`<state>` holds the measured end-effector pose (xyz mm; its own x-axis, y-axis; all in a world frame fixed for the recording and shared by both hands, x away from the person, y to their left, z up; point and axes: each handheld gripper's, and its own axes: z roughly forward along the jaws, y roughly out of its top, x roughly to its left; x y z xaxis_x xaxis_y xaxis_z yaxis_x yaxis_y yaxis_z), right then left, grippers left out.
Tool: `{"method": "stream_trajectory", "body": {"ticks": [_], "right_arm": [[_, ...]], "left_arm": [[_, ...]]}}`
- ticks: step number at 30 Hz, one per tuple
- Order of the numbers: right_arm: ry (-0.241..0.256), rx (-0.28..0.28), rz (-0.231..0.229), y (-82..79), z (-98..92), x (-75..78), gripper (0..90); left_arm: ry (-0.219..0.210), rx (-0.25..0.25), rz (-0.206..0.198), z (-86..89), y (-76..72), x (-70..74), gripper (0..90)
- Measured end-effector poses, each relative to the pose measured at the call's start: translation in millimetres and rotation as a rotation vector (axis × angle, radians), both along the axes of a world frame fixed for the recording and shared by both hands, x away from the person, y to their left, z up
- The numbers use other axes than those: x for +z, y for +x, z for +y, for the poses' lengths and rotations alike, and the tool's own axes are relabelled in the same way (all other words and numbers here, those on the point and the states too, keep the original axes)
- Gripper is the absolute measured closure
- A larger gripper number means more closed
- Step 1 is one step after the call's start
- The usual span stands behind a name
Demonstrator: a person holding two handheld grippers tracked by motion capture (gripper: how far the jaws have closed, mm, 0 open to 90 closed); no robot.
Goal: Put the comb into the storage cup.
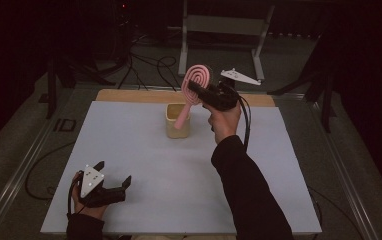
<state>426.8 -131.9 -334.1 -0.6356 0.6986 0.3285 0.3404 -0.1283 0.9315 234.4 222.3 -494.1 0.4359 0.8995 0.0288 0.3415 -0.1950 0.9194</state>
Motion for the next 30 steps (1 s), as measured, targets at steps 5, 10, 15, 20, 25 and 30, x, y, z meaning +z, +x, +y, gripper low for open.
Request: {"method": "stream_trajectory", "body": {"ticks": [5, 10, 15, 20, 25, 30], "right_arm": [[0.007, -0.02, 0.004, 3.0, -3.9, -1.2, 63.8], [0.003, -0.045, 0.005, 4.5, -6.0, -2.2, 63.9], [0.017, -0.061, 0.002, 6.2, -6.9, -2.1, 63.8], [0.026, -0.079, 0.006, 9.3, -8.0, -3.1, 63.8], [0.022, -0.104, 0.019, 13.1, -9.6, -4.0, 63.8], [0.016, -0.115, 0.019, 16.1, -11.2, -3.2, 63.8]], "left_arm": [[0.002, -0.002, 0.002, -0.6, 0.1, -0.2, 0.4], [0.003, -0.003, 0.002, -1.1, 0.0, -0.3, 0.3], [0.003, -0.003, 0.001, -1.5, -0.1, -0.2, 0.3], [0.003, -0.005, 0.001, -1.8, -0.2, -0.3, 0.4], [0.004, -0.004, 0.001, -2.0, -0.2, -0.3, 0.4], [0.005, -0.004, 0.001, -2.3, -0.2, -0.4, 0.4]]}}
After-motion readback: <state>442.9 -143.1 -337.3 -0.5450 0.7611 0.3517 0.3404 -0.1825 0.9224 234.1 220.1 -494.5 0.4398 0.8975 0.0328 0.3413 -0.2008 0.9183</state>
